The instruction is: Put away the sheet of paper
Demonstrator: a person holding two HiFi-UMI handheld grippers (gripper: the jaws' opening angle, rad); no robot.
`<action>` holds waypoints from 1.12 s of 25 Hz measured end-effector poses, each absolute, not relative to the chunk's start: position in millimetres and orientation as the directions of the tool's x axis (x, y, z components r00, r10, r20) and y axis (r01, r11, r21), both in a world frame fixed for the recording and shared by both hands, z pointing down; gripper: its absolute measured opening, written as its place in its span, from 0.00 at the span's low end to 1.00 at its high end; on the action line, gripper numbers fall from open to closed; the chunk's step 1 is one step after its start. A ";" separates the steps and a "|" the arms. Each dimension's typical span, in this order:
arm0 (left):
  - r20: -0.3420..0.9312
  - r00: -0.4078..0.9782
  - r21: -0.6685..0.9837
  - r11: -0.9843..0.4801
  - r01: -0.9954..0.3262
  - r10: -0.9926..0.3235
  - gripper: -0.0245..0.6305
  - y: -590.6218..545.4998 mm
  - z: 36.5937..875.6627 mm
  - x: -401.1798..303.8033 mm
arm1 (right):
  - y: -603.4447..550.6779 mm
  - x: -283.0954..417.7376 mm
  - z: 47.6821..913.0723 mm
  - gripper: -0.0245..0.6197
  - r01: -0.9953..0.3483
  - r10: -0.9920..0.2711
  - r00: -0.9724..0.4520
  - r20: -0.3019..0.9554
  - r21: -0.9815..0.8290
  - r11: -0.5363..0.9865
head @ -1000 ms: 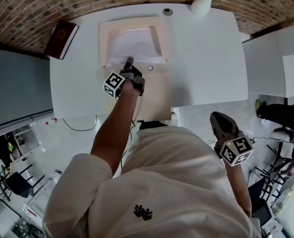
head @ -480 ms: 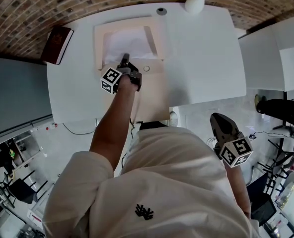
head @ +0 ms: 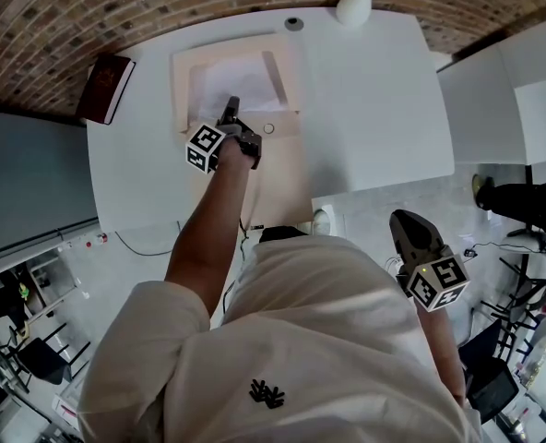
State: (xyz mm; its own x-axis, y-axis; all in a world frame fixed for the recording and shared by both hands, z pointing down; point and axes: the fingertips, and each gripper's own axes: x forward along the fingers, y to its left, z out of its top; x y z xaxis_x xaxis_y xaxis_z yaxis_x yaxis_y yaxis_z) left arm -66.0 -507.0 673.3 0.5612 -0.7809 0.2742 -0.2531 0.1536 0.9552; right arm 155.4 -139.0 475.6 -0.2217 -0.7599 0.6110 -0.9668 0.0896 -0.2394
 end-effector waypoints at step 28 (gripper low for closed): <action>0.658 0.360 0.692 0.342 -0.636 -0.662 0.51 -487.0 660.0 -67.8 | -113.2 181.6 476.9 0.11 -0.931 -0.811 -0.293 0.506 -0.345 0.121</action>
State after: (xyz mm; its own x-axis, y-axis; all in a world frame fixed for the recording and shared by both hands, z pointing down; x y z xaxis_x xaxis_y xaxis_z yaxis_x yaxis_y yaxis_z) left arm -67.8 -487.0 660.0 0.3600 -0.6617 0.6577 -0.6358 0.3420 0.6920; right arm 181.6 -113.2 476.9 -0.2930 -0.8112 0.5061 -0.9307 0.1208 -0.3452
